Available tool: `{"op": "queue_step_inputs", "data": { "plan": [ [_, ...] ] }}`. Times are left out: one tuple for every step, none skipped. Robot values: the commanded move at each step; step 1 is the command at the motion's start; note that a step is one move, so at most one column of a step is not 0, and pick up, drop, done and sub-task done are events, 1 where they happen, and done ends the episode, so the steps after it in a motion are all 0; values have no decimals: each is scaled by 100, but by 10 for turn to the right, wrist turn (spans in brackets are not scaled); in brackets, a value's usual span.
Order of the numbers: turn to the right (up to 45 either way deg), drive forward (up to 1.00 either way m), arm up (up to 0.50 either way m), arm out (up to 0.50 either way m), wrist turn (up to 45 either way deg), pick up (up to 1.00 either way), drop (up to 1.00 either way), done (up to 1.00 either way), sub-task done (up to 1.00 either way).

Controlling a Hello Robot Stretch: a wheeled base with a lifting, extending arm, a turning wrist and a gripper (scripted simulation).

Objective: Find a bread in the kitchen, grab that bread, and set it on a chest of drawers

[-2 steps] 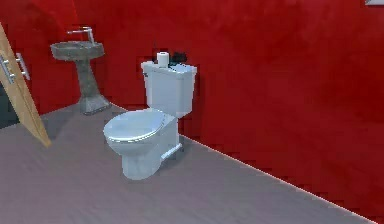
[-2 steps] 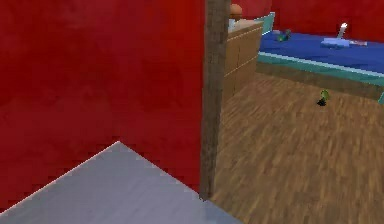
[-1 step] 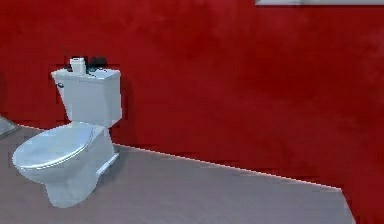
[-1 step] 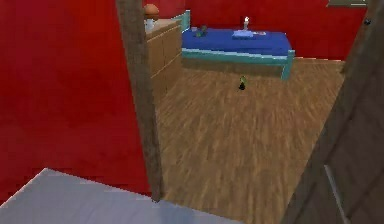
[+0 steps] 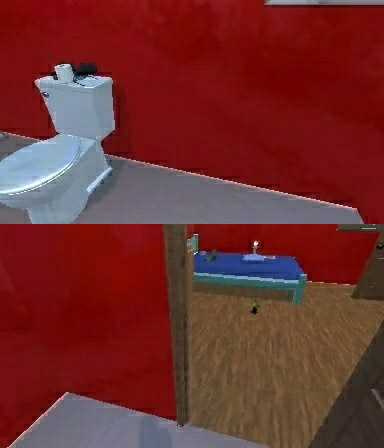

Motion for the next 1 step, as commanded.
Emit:
{"op": "queue_step_inputs", "data": {
  "plan": [
    [-450,0,0,0,0,0,0,0,0]
  ]
}}
